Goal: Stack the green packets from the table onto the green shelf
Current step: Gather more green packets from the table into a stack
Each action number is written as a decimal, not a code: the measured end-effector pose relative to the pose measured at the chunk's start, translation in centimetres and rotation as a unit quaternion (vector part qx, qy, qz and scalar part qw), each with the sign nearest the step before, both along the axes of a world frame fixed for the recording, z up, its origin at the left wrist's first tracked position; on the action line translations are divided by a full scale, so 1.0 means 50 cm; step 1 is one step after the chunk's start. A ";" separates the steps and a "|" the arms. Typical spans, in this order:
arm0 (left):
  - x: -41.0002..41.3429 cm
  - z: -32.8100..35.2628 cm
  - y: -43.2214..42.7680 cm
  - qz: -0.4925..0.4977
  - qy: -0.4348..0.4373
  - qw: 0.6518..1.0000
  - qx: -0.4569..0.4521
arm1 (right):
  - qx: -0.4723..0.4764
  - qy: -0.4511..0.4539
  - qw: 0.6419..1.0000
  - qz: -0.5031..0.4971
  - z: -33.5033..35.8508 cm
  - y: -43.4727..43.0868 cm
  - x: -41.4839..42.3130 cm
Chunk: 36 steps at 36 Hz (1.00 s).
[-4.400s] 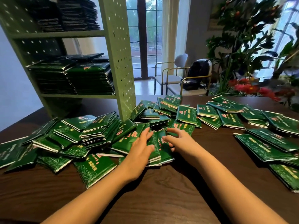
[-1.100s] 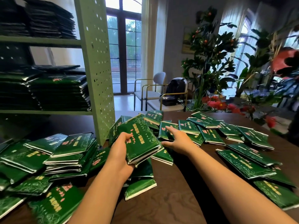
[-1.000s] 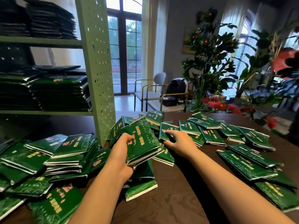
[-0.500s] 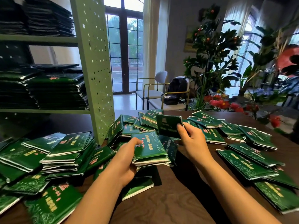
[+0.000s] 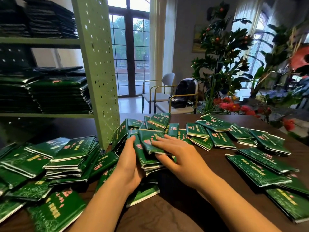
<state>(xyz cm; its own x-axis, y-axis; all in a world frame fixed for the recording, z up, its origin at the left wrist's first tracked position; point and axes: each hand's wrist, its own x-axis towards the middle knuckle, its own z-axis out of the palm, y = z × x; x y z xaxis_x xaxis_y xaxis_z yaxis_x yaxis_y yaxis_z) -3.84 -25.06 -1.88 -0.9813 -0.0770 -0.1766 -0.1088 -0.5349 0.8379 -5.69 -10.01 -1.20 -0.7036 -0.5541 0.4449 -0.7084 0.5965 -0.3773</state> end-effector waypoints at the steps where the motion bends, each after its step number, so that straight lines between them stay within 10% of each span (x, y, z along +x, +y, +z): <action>1: 0.001 0.001 -0.001 -0.008 0.002 1.000 0.004 | 0.010 -0.004 1.000 0.014 -0.001 -0.002 0.000; 13: -0.005 -0.009 -0.007 -0.008 -0.034 0.999 -0.028 | -0.066 -0.090 0.990 0.089 -0.007 -0.004 0.005; 19: -0.014 -0.012 -0.007 0.023 -0.032 0.999 -0.027 | -0.196 -0.077 0.977 -0.028 -0.015 0.010 -0.023; 27: -0.018 -0.008 -0.019 0.084 -0.034 0.996 0.004 | -0.030 -0.116 0.959 -0.258 -0.051 0.057 -0.079; 36: -0.023 -0.014 -0.031 0.134 -0.049 0.989 0.024 | 0.082 -0.150 0.938 -0.302 -0.069 0.015 -0.066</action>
